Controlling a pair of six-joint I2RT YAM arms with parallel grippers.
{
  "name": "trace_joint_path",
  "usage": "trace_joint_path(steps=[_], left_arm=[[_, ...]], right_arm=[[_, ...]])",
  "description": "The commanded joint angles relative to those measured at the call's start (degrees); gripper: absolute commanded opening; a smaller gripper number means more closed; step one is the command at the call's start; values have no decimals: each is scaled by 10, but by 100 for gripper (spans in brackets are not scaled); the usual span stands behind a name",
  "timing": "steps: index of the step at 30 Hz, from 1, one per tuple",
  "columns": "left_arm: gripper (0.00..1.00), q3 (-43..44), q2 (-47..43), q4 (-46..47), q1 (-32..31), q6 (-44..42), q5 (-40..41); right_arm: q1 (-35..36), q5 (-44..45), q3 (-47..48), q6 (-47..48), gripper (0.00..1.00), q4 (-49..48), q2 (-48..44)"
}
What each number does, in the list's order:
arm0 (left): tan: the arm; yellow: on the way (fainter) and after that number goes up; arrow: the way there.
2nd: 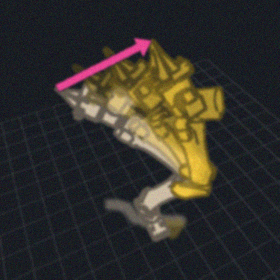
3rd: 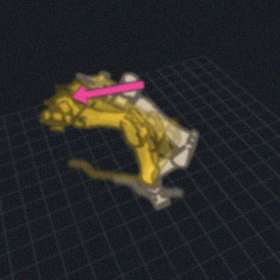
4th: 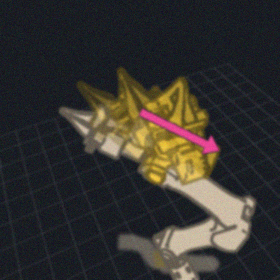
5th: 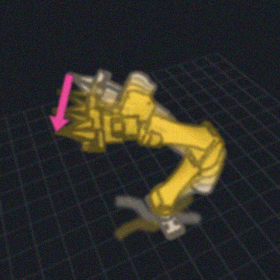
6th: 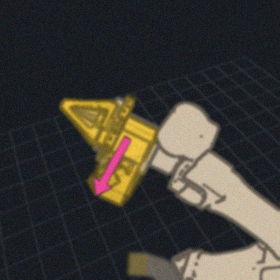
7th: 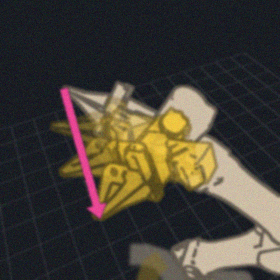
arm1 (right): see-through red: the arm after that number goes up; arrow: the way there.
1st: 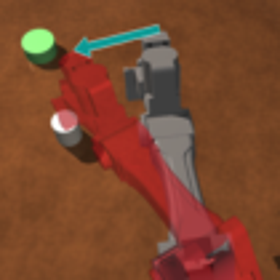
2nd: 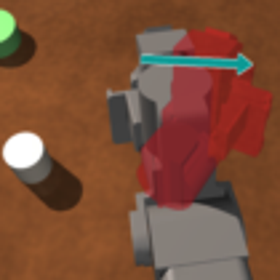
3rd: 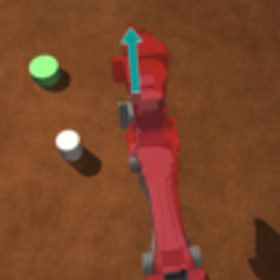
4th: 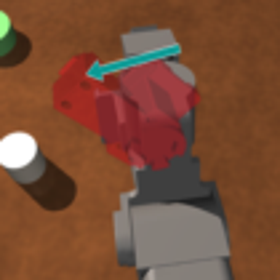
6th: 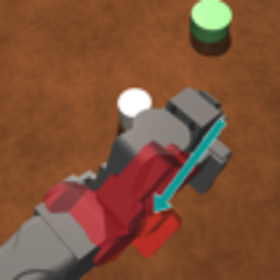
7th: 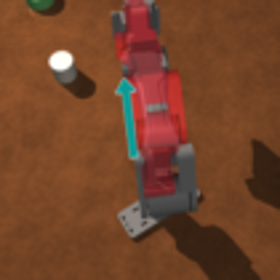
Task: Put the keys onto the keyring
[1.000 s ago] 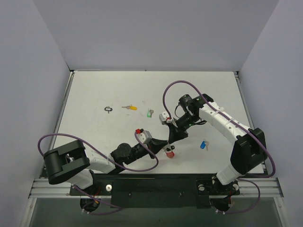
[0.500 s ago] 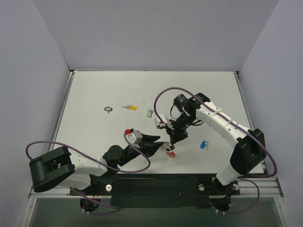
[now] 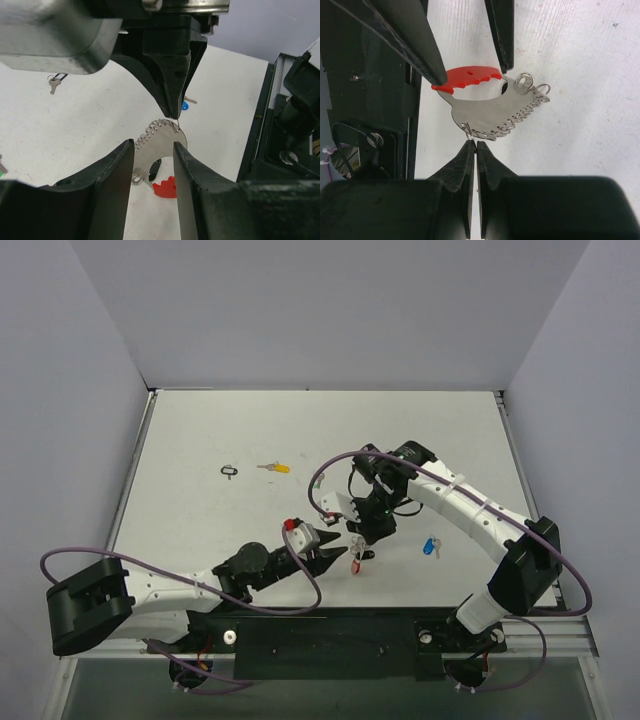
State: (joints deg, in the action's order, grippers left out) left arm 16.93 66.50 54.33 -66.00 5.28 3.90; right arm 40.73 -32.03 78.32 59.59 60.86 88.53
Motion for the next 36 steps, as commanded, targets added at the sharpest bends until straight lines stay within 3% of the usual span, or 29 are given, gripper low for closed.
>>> trace_joint_path(steps=[1, 13, 19, 36], left_arm=[[46, 36, 29, 6, -4, -41, -8], [38, 78, 130, 90, -4, -48, -39], [33, 94, 144, 83, -3, -49, -55], [31, 108, 170, 85, -3, -65, -65]], right_arm=[[8, 36, 20, -24, 0, 25, -9], [8, 12, 20, -25, 0, 26, -4], [8, 7, 19, -25, 0, 25, -4], [-3, -14, 20, -26, 0, 25, -6]])
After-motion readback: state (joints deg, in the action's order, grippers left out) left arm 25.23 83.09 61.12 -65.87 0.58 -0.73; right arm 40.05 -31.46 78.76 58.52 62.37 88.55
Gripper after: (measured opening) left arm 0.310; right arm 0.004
